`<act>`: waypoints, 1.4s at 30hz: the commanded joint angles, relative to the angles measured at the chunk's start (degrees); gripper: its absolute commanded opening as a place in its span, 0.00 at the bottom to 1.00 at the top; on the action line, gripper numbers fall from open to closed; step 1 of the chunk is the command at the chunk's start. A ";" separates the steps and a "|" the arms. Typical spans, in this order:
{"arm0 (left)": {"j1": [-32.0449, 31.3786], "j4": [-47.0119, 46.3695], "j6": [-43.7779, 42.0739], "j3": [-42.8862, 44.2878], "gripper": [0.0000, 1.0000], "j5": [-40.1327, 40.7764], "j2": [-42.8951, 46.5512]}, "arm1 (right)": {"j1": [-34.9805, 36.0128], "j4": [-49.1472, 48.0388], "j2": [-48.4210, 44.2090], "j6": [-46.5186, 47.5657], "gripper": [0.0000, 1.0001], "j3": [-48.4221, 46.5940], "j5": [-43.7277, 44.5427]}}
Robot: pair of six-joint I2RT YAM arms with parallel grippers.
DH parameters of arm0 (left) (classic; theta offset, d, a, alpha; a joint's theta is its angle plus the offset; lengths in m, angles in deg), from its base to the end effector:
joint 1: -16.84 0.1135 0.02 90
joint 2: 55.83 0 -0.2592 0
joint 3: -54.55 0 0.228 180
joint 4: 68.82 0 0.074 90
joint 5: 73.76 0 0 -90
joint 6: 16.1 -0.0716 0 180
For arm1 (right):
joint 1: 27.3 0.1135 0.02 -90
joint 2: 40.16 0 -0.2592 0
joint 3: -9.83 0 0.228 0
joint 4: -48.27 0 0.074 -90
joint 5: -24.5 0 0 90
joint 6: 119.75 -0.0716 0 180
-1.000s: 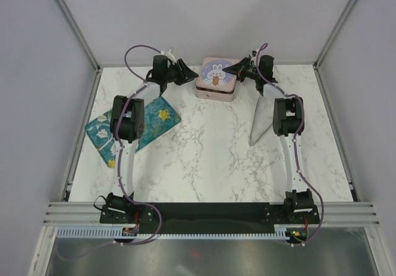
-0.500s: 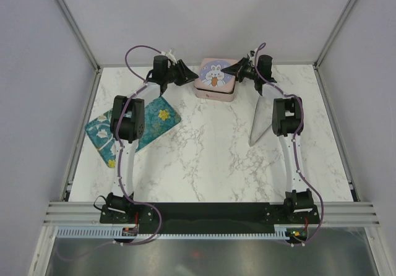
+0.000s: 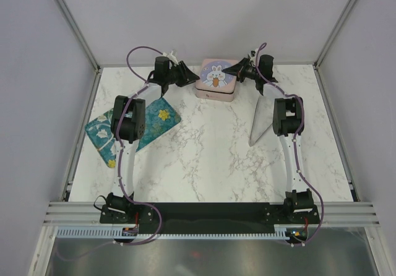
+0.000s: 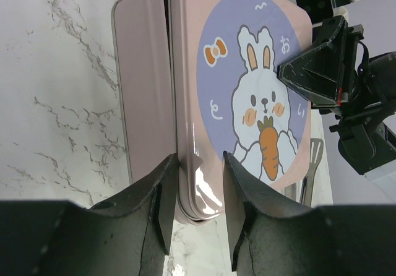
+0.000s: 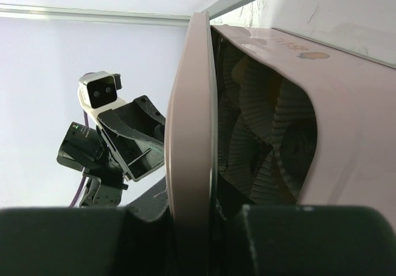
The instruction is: Pack the chocolate
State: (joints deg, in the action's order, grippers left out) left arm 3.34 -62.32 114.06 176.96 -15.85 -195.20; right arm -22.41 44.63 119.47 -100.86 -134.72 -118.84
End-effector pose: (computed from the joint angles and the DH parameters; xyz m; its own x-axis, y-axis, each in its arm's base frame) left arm 0.5340 -0.1673 0.1622 -0.7290 -0.3869 -0.5647 0.2636 0.6026 -0.7532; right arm 0.5905 0.1082 0.1212 -0.8533 0.4940 -0.1668 -0.0831 0.1869 0.9789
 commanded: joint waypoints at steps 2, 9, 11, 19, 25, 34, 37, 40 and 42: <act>-1.44 -0.21 -2.11 -0.28 0.42 -1.48 1.65 | -0.05 3.51 0.94 3.26 0.00 -1.49 -0.18; -1.53 -0.30 -2.28 -1.33 0.41 -1.48 2.17 | 0.12 4.13 0.77 4.40 0.00 -0.43 -1.15; -1.62 -0.30 -2.28 -1.68 0.42 -1.22 2.44 | 0.04 2.91 0.68 3.97 0.00 -0.17 -1.41; -1.62 0.05 -3.25 -2.48 0.42 -0.42 3.84 | 0.21 -3.06 0.86 -1.98 0.00 0.96 -2.03; -1.53 1.54 -4.74 -2.39 0.42 0.98 5.68 | -0.05 -17.83 -0.28 -12.28 0.00 2.91 -1.85; -1.27 1.81 -3.69 -2.04 0.44 0.55 8.94 | -0.14 -22.85 -2.66 -15.63 0.00 3.52 -1.24; -1.01 1.81 -3.34 -2.04 0.45 0.72 9.91 | -0.05 -22.85 -2.57 -15.99 0.00 3.35 -1.33; -0.65 2.51 -3.25 -2.30 0.45 0.98 10.61 | 0.04 -23.03 -2.40 -15.99 0.00 3.78 -1.41; -0.39 3.65 -3.68 -2.48 0.46 1.95 10.79 | 0.30 -21.89 -2.22 -15.38 0.00 3.61 -1.50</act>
State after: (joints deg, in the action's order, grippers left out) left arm 2.36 -59.55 112.24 174.43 -15.31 -187.99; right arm -22.52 25.76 119.56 -115.66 -131.16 -119.80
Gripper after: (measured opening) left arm 0.458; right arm 0.211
